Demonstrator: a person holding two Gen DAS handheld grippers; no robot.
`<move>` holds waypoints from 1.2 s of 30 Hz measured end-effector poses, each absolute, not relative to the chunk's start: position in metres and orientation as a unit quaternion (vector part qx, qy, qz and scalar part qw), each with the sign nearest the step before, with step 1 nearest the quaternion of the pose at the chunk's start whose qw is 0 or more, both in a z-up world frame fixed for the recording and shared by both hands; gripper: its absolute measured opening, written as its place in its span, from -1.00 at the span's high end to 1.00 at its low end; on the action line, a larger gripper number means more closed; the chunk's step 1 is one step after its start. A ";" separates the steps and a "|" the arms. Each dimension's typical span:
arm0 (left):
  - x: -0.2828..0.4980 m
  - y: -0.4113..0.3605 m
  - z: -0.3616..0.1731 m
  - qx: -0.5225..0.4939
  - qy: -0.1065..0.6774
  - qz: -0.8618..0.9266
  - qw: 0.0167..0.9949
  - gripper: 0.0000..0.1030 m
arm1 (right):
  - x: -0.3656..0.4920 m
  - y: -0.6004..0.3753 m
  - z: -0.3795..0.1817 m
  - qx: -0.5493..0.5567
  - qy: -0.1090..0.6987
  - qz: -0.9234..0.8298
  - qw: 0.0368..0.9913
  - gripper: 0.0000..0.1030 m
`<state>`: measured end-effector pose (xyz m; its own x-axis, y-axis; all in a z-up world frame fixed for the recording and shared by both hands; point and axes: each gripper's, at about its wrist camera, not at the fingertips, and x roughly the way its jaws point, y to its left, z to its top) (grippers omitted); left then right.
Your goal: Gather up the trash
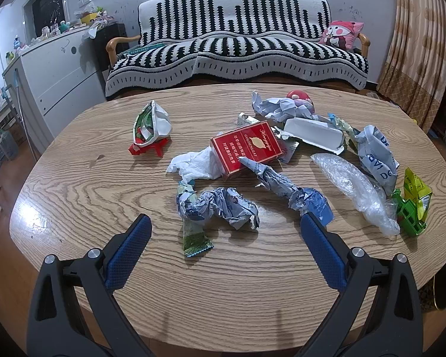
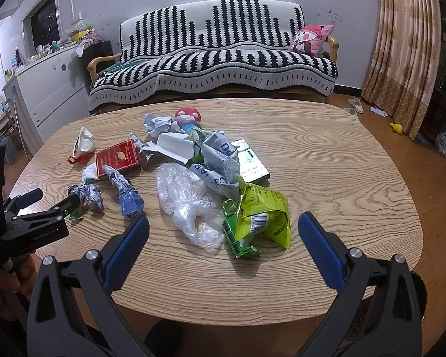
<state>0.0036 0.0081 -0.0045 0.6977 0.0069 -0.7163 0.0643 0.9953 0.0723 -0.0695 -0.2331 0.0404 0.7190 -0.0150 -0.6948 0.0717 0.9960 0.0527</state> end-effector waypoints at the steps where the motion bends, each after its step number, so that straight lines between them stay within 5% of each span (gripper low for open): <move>1: 0.004 0.008 -0.004 0.045 0.389 -0.016 0.920 -0.90 | -0.069 -0.232 0.041 0.038 0.374 -0.023 0.926 -0.89; 26: 0.054 0.096 0.002 -0.040 0.406 0.026 0.913 -0.90 | 0.003 -0.243 0.030 0.054 0.411 0.019 0.910 -0.88; 36: 0.124 0.019 -0.001 0.043 0.418 -0.100 0.902 -0.90 | 0.089 -0.238 -0.009 0.061 0.463 0.021 0.884 -0.54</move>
<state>0.1236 0.0192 -0.0014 0.6311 -0.1445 -0.7622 0.2168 0.9762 -0.0055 0.0890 -0.2382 -0.0092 0.5703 0.0932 -0.8161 0.0205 0.9916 0.1276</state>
